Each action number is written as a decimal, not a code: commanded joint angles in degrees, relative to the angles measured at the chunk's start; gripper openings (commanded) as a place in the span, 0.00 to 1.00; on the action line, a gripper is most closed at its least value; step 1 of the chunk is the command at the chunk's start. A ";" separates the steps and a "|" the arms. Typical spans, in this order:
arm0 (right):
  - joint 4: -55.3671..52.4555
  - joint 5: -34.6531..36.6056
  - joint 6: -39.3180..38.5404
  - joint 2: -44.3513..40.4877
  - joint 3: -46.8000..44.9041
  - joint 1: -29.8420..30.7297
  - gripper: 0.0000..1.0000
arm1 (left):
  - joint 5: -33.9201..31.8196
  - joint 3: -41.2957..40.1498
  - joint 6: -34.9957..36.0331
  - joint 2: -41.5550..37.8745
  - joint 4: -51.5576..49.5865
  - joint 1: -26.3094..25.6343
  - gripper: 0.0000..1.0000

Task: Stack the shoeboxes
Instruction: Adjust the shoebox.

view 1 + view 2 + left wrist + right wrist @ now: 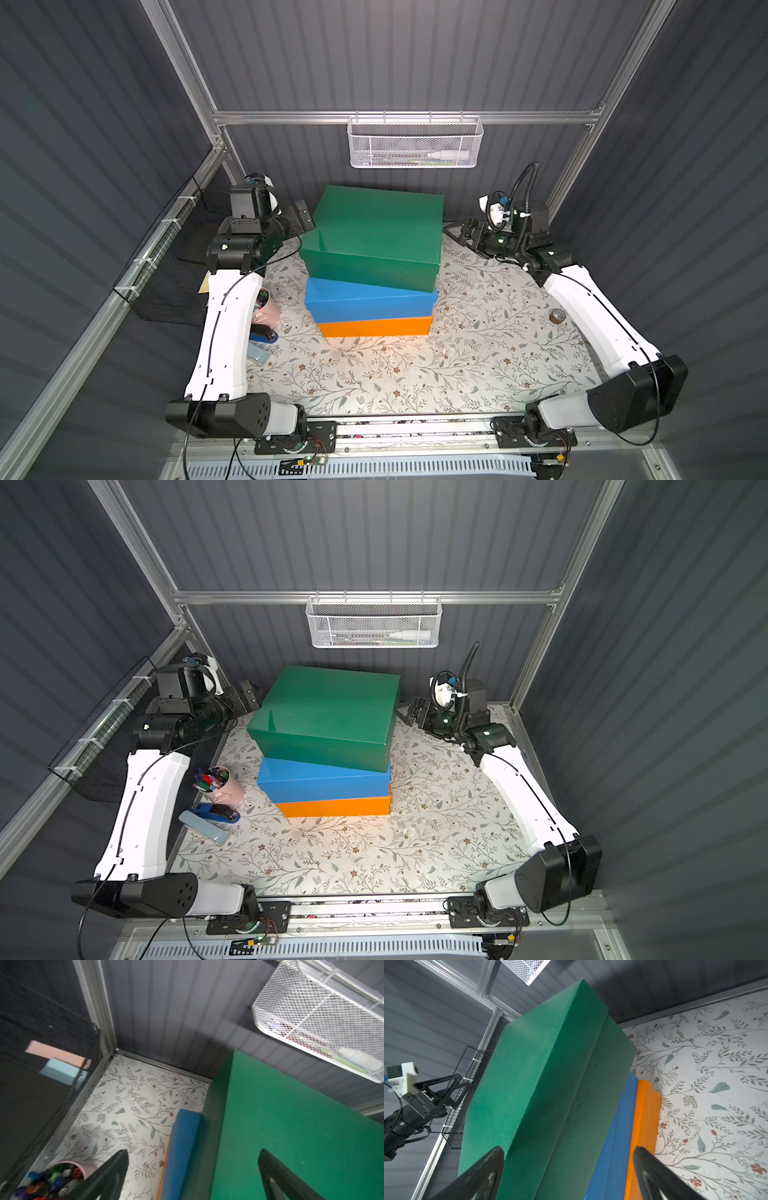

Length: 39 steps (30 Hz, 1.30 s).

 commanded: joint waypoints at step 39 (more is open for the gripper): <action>1.38 -3.84 -0.89 1.53 3.55 6.84 0.99 | 16.19 -16.61 -3.38 -14.69 4.01 -0.26 1.00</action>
